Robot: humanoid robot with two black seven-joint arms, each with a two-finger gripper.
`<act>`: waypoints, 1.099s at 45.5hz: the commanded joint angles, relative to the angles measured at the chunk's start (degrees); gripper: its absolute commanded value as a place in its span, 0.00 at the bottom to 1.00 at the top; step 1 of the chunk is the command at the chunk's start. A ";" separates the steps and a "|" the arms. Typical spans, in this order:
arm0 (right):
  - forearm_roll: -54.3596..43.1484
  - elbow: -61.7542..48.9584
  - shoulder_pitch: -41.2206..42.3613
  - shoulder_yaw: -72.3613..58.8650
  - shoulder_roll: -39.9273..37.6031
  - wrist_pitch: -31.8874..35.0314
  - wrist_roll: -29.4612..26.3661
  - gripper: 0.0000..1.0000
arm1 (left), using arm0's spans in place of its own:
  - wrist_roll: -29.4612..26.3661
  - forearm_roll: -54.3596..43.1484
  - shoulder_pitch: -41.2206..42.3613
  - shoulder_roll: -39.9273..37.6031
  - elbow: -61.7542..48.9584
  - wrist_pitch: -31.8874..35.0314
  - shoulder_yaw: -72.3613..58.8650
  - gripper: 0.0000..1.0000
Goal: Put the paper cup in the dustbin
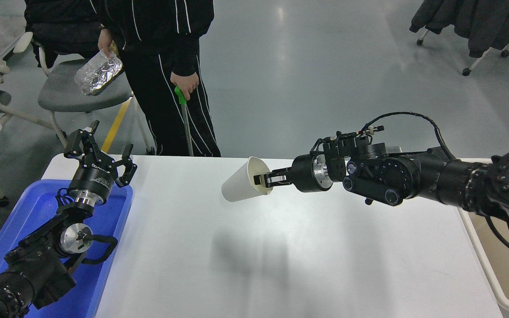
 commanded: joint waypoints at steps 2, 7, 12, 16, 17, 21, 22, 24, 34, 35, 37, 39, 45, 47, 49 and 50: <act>5.82 -0.67 -0.70 8.42 -2.67 0.01 0.01 0.00 | -0.06 0.00 0.00 0.00 0.00 0.00 0.00 1.00; 9.68 -3.56 -1.84 10.88 -3.20 0.01 0.01 0.00 | 0.03 0.00 0.00 0.00 0.00 0.00 0.00 1.00; 11.80 -11.29 -3.07 10.88 -3.20 0.01 0.01 0.00 | 0.03 0.00 0.00 0.00 0.00 0.00 0.00 1.00; 12.94 -21.74 -5.00 10.97 -3.28 0.54 -0.08 0.00 | 0.03 0.00 0.00 0.00 0.00 0.00 0.00 1.00; 13.20 -24.38 -5.62 10.97 -3.28 0.63 -0.08 0.00 | 0.03 0.00 0.00 0.00 0.00 0.00 0.00 1.00; 14.17 -34.14 -7.99 10.97 -3.37 0.80 -0.08 0.00 | -0.06 0.00 0.00 0.00 0.00 0.00 0.00 1.00; 14.43 -36.16 -8.61 10.88 -3.46 0.89 -0.08 0.00 | -0.06 0.00 0.00 0.00 0.00 0.00 0.00 1.00; 14.96 -39.59 -9.75 10.88 -3.90 1.15 -0.08 0.00 | 0.03 0.00 0.00 0.00 0.00 0.00 0.00 1.00; 23.30 -46.63 -15.55 10.97 -9.52 0.98 -1.92 0.00 | -0.06 0.00 0.00 0.00 0.00 0.00 0.00 1.00; 24.36 -47.42 -16.43 10.97 -10.13 0.89 -2.62 0.00 | 0.03 0.00 0.00 0.00 0.00 0.00 0.00 1.00; 25.85 -48.92 -17.66 10.97 -11.01 0.80 -4.20 0.00 | 0.03 0.00 0.00 0.00 0.00 0.00 0.00 1.00; 26.91 -50.32 -19.06 10.97 -11.54 0.72 -6.13 0.00 | -0.06 0.00 0.00 0.00 0.00 0.00 0.00 1.00; 29.11 -53.40 -22.75 10.97 -12.60 0.10 -10.53 0.00 | 0.03 0.00 0.00 0.00 0.00 0.00 0.00 1.00; 29.46 -54.46 -24.07 10.97 -12.95 -0.43 -11.67 0.00 | 0.03 0.00 0.00 0.00 0.00 0.00 0.00 1.00; 29.64 -55.34 -25.39 10.97 -13.39 -1.04 -13.25 0.00 | -0.06 0.00 0.00 0.00 0.00 0.00 0.00 1.00; 29.64 -55.69 -25.92 11.06 -13.65 -1.48 -14.04 0.00 | -0.06 0.00 0.00 0.00 0.00 0.00 0.00 1.00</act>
